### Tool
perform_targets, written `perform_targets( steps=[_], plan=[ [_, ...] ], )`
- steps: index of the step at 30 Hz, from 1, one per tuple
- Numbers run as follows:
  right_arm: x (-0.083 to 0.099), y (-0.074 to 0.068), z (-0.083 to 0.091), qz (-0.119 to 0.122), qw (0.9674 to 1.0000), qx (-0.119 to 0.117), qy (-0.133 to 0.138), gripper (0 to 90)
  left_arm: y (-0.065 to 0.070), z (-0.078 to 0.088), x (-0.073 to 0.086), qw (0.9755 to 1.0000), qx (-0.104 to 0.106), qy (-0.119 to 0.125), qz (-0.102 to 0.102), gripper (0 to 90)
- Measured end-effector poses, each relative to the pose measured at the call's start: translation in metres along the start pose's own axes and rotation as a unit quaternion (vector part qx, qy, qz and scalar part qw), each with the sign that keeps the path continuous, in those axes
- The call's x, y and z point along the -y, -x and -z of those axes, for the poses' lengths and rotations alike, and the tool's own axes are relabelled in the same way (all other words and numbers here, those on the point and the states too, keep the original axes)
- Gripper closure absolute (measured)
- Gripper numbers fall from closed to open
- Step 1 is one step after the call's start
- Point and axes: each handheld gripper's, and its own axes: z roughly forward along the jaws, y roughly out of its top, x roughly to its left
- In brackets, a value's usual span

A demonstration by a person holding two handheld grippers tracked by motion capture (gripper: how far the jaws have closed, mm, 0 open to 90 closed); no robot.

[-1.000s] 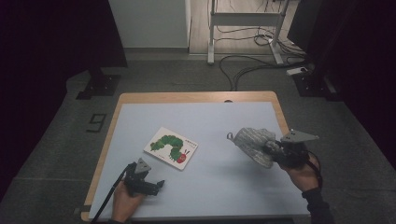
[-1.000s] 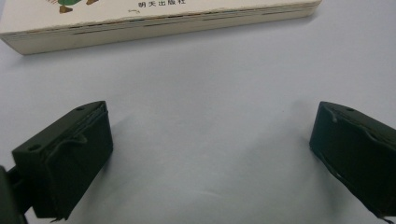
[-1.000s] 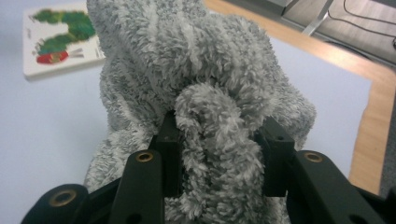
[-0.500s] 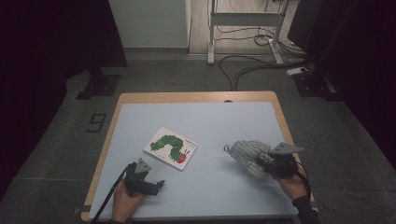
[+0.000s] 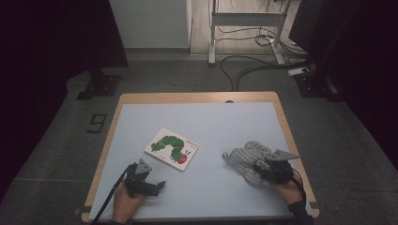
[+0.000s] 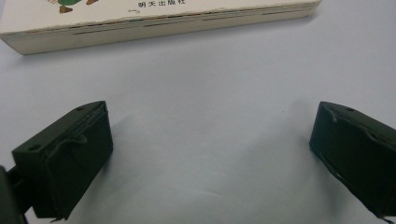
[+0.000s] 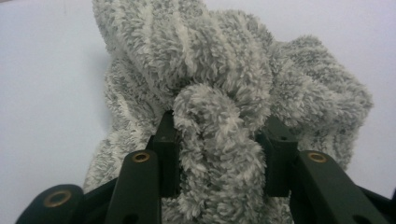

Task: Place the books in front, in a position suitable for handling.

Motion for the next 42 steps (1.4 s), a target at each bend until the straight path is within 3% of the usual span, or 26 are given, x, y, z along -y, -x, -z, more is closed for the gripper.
perform_targets(
  steps=[8, 19, 21, 24, 27, 32, 36, 42],
  plan=[
    [0.001, -0.002, 0.0, 0.005, 1.0, -0.002, 0.0, 48.4, 0.0, 0.0, 0.0, 1.0, 0.0, -0.001, 0.001, 0.0],
    [-0.009, -0.006, 0.006, 0.006, 1.0, -0.007, 0.0, 19.9, 0.0, 0.0, 0.0, 1.0, 0.001, 0.0, 0.001, 0.0],
    [-0.011, -0.007, 0.009, 0.009, 0.9999, -0.005, 0.003, 15.7, -0.002, 0.001, -0.001, 0.9999, 0.007, 0.001, 0.012, 0.0],
    [-0.014, -0.008, 0.012, 0.012, 0.9999, -0.003, 0.012, 12.9, -0.006, 0.004, -0.004, 0.9994, 0.026, 0.003, 0.024, 0.0],
    [-0.018, -0.009, 0.016, 0.015, 0.9997, -0.003, 0.017, 12.0, -0.011, 0.008, -0.008, 0.9997, 0.016, 0.011, 0.017, 0.0],
    [-0.024, -0.013, 0.017, 0.022, 0.9994, -0.004, 0.026, 0.5, -0.021, 0.013, -0.019, 0.9997, 0.013, 0.022, 0.004, 0.0],
    [-0.03, -0.019, 0.016, 0.021, 0.9992, -0.015, 0.031, 0.0, -0.03, 0.014, -0.03, 0.9996, 0.017, 0.017, -0.013, 0.0],
    [-0.04, -0.028, 0.012, 0.029, 0.9985, -0.023, 0.041, 0.0, -0.047, 0.01, -0.043, 0.9998, 0.013, 0.012, -0.013, 0.0]
  ],
)
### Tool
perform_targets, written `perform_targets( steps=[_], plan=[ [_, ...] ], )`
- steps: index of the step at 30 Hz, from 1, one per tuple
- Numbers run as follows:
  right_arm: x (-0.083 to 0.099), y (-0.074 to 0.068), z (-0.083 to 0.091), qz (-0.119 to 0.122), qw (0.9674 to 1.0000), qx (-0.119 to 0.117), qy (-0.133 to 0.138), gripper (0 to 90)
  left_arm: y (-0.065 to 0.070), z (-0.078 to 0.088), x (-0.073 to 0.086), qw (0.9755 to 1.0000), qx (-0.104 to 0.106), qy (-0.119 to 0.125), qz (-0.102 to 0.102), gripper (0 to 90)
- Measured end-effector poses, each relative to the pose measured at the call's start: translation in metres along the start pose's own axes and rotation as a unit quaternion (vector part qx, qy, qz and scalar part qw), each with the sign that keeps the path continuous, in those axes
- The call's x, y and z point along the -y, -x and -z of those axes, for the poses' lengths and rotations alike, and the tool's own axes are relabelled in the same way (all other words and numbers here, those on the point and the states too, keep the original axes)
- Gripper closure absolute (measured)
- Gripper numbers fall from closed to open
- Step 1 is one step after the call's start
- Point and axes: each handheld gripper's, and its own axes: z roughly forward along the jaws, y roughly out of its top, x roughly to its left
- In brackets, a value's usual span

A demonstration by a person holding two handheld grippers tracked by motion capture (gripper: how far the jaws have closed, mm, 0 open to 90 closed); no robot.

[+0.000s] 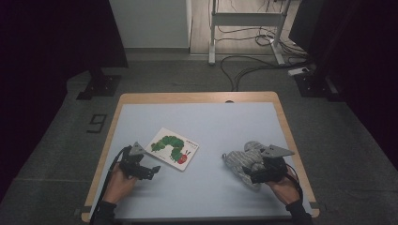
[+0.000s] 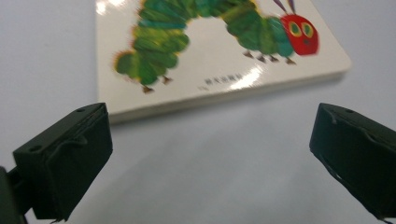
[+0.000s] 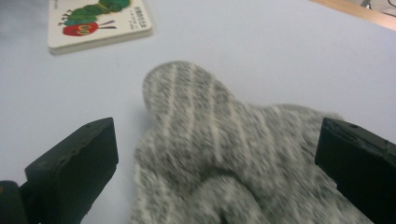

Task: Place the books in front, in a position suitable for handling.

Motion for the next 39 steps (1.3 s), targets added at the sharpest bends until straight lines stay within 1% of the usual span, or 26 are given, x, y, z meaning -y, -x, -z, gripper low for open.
perform_targets(
  steps=[2, 4, 6, 10, 12, 13, 16, 17, 23, 24, 27, 31, 34, 36, 39],
  plan=[
    [-0.004, -0.004, -0.003, 0.006, 1.0, -0.004, 0.003, 0.0, -0.004, -0.002, -0.003, 1.0, -0.002, -0.002, -0.001, 0.0],
    [-0.008, -0.008, -0.006, 0.01, 0.9999, -0.012, 0.005, 0.0, -0.008, -0.004, -0.006, 0.9999, -0.006, -0.004, -0.007, 0.0],
    [-0.011, -0.013, -0.009, 0.014, 0.9997, -0.016, 0.008, 0.0, -0.011, -0.005, -0.01, 1.0, -0.002, -0.001, -0.007, 0.0],
    [-0.02, -0.023, -0.017, 0.022, 0.9992, -0.03, 0.012, 0.0, -0.018, -0.009, -0.015, 0.9999, 0.001, -0.006, -0.012, 0.0],
    [-0.023, -0.027, -0.021, 0.028, 0.9989, -0.036, 0.013, 0.0, -0.021, -0.012, -0.017, 0.9999, 0.009, -0.003, -0.011, 0.0],
    [-0.025, -0.029, -0.023, 0.031, 0.9987, -0.038, 0.015, 0.0, -0.022, -0.013, -0.017, 0.9999, 0.012, -0.001, -0.01, 0.0],
    [-0.031, -0.037, -0.031, 0.043, 0.998, -0.043, 0.015, 0.0, -0.026, -0.018, -0.017, 0.9999, 0.012, -0.004, -0.01, 0.0],
    [-0.032, -0.039, -0.033, 0.046, 0.998, -0.042, 0.014, 0.0, -0.027, -0.019, -0.017, 0.9999, 0.014, -0.005, -0.009, 0.0],
    [-0.039, -0.052, -0.052, 0.053, 0.997, -0.055, 0.013, 0.0, -0.033, -0.028, -0.013, 0.9995, 0.025, -0.016, -0.004, 0.0],
    [-0.04, -0.054, -0.056, 0.054, 0.9968, -0.057, 0.011, 0.0, -0.034, -0.03, -0.012, 0.9994, 0.03, -0.019, -0.003, 0.0],
    [-0.043, -0.061, -0.065, 0.058, 0.9962, -0.065, 0.008, 0.0, -0.034, -0.034, -0.011, 0.999, 0.039, -0.021, -0.002, 0.0],
    [-0.045, -0.068, -0.077, 0.059, 0.9956, -0.073, 0.003, 0.0, -0.033, -0.039, -0.01, 0.9986, 0.045, -0.027, -0.004, 0.0],
    [-0.045, -0.071, -0.084, 0.057, 0.9953, -0.079, 0.001, 0.0, -0.031, -0.041, -0.009, 0.9987, 0.033, -0.035, -0.017, 0.0],
    [-0.044, -0.073, -0.089, 0.057, 0.995, -0.081, -0.002, 0.0, -0.029, -0.041, -0.009, 0.9987, 0.03, -0.038, -0.018, 0.0],
    [-0.044, -0.074, -0.093, 0.053, 0.9949, -0.085, -0.003, 0.0, -0.026, -0.04, -0.008, 0.9984, 0.024, -0.044, -0.027, 0.0]
  ],
)
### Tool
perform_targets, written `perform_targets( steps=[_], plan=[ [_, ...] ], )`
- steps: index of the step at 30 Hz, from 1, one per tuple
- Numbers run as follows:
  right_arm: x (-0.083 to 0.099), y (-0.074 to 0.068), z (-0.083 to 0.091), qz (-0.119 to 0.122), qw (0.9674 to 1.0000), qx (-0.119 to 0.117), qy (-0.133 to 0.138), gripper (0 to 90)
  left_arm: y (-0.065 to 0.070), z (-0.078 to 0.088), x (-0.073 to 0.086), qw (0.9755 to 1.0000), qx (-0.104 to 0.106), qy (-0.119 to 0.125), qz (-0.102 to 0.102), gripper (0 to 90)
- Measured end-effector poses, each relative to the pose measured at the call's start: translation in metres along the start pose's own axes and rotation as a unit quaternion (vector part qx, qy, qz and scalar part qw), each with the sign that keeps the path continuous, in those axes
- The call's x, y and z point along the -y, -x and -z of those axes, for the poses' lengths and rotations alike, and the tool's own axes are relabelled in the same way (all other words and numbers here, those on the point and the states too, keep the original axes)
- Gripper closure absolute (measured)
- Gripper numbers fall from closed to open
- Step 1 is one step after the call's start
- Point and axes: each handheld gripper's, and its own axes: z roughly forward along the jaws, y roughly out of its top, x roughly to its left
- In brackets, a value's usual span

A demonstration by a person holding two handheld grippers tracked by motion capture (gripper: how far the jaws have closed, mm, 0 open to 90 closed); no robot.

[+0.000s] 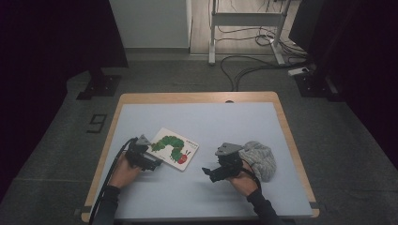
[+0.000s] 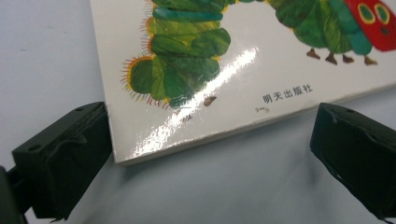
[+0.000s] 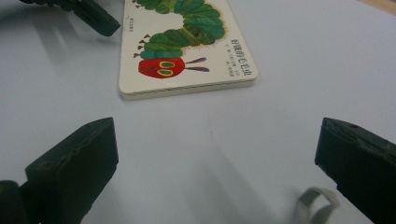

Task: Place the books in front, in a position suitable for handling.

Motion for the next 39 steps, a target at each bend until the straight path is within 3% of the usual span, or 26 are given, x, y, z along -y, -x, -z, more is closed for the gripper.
perform_targets(
  steps=[4, 10, 21, 25, 27, 29, 34, 39],
  plan=[
    [0.002, 0.0, -0.007, -0.004, 0.9999, -0.007, -0.008, 0.0, 0.003, 0.003, 0.003, 0.9991, 0.037, 0.014, 0.015, 0.0],
    [0.004, 0.001, -0.016, -0.013, 0.9996, -0.014, -0.018, 0.0, 0.02, 0.004, 0.006, 0.9994, 0.033, 0.011, -0.007, 0.0],
    [0.003, 0.005, -0.033, -0.026, 0.9986, -0.027, -0.038, 0.0, 0.056, 0.004, 0.007, 0.9975, 0.064, 0.015, -0.028, 0.0],
    [0.002, 0.008, -0.038, -0.029, 0.9984, -0.024, -0.042, 0.0, 0.069, 0.006, 0.005, 0.9958, 0.066, 0.025, -0.057, 0.0],
    [0.001, 0.011, -0.04, -0.029, 0.9984, -0.02, -0.044, 0.0, 0.067, 0.01, 0.003, 0.9953, 0.07, 0.037, -0.056, 0.0],
    [0.0, 0.013, -0.041, -0.033, 0.9982, -0.019, -0.045, 0.0, 0.06, 0.013, 0.002, 0.9966, 0.049, 0.043, -0.05, 0.0],
    [-0.003, 0.017, -0.045, -0.03, 0.9983, -0.015, -0.047, 0.0, 0.035, 0.017, 0.004, 0.999, 0.002, 0.027, -0.036, 0.0],
    [-0.004, 0.019, -0.048, -0.029, 0.9982, -0.014, -0.051, 0.0, 0.018, 0.021, 0.006, 0.9992, -0.017, 0.035, -0.009, 0.0]
  ],
)
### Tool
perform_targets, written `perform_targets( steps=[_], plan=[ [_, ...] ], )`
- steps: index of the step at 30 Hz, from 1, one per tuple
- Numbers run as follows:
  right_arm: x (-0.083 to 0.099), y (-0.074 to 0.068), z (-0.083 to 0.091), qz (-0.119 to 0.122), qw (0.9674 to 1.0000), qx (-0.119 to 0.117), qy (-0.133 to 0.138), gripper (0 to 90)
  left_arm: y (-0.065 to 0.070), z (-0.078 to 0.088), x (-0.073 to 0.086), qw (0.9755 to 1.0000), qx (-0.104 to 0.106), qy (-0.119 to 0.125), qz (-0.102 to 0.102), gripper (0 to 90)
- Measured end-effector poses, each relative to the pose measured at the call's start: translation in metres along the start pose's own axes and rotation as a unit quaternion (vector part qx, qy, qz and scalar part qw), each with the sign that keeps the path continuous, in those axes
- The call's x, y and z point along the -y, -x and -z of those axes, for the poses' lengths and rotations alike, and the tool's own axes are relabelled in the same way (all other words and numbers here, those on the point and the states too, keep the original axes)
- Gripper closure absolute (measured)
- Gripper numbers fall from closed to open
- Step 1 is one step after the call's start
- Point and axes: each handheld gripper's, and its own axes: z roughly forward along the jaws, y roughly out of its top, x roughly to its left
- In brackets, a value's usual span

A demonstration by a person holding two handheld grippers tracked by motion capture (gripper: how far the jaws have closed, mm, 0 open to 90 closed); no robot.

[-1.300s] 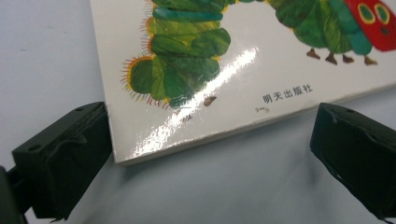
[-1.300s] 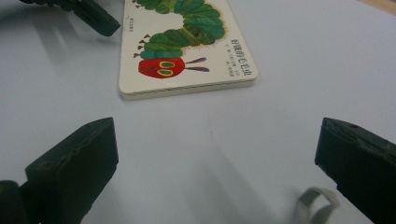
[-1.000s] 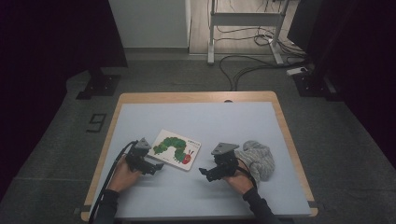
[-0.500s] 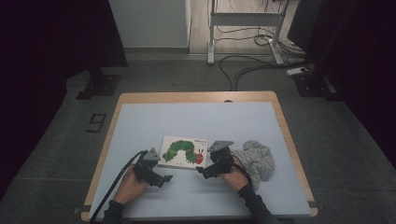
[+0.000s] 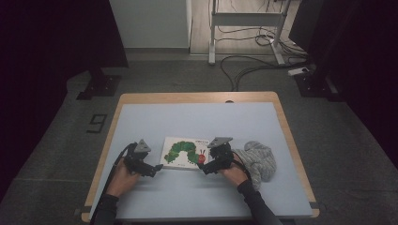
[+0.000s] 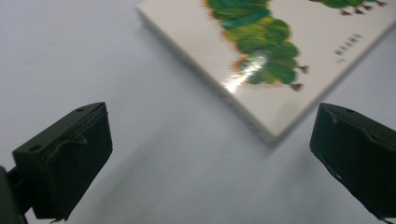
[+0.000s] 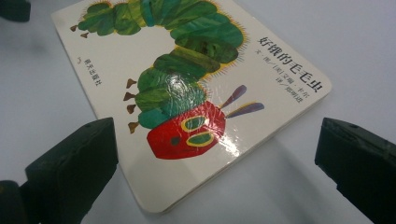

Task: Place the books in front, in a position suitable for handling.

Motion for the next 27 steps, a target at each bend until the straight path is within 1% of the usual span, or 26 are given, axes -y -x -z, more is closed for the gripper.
perform_targets(
  steps=[1, 4, 5, 8, 9, 10, 12, 16, 17, 22, 25, 26, 27],
  plan=[
    [0.0, 0.0, 0.0, -0.001, 1.0, 0.001, 0.001, 0.0, -0.003, 0.0, 0.0, 1.0, -0.006, 0.002, 0.005, 0.0],
    [-0.001, 0.001, -0.001, -0.001, 1.0, 0.001, 0.0, 0.0, -0.009, -0.001, 0.002, 0.9996, -0.025, 0.0, 0.01, 0.0],
    [-0.001, 0.001, -0.001, -0.001, 1.0, 0.0, 0.0, 0.0, -0.011, -0.002, 0.002, 0.9996, -0.027, -0.002, 0.012, 0.0],
    [-0.001, 0.001, -0.002, -0.001, 1.0, -0.001, -0.003, 0.0, -0.013, -0.007, 0.003, 0.9995, -0.028, -0.008, 0.012, 0.0],
    [-0.001, 0.001, -0.002, -0.001, 1.0, -0.002, -0.002, 0.0, -0.012, -0.01, 0.003, 0.9995, -0.028, -0.011, 0.01, 0.0],
    [-0.001, 0.002, -0.002, -0.002, 1.0, -0.002, -0.002, 0.0, -0.011, -0.013, 0.004, 0.9995, -0.026, -0.017, 0.004, 0.0],
    [-0.002, 0.001, -0.002, -0.003, 1.0, -0.001, -0.003, 0.0, -0.011, -0.015, 0.004, 0.9996, -0.023, -0.014, 0.01, 0.0],
    [-0.002, 0.002, -0.003, -0.003, 1.0, -0.004, -0.006, 0.0, -0.008, -0.015, 0.004, 0.9995, -0.029, -0.012, 0.003, 0.0],
    [-0.002, 0.003, -0.003, -0.001, 1.0, -0.004, -0.006, 0.0, -0.007, -0.015, 0.003, 0.9996, -0.026, -0.011, 0.002, 0.0],
    [-0.003, 0.007, -0.005, -0.01, 0.9998, -0.007, -0.012, 0.0, 0.002, -0.019, 0.002, 1.0, -0.004, -0.002, -0.003, 0.0],
    [-0.002, 0.011, -0.008, -0.015, 0.9997, -0.006, -0.019, 0.0, 0.01, -0.021, 0.0, 0.9999, 0.008, 0.002, -0.012, 0.0],
    [-0.001, 0.013, -0.01, -0.017, 0.9996, -0.003, -0.022, 0.0, 0.012, -0.022, -0.001, 0.9998, 0.009, 0.003, -0.015, 0.0],
    [-0.001, 0.014, -0.01, -0.02, 0.9996, -0.006, -0.021, 0.0, 0.014, -0.022, -0.002, 0.9998, 0.011, 0.004, -0.019, 0.0]
  ],
)
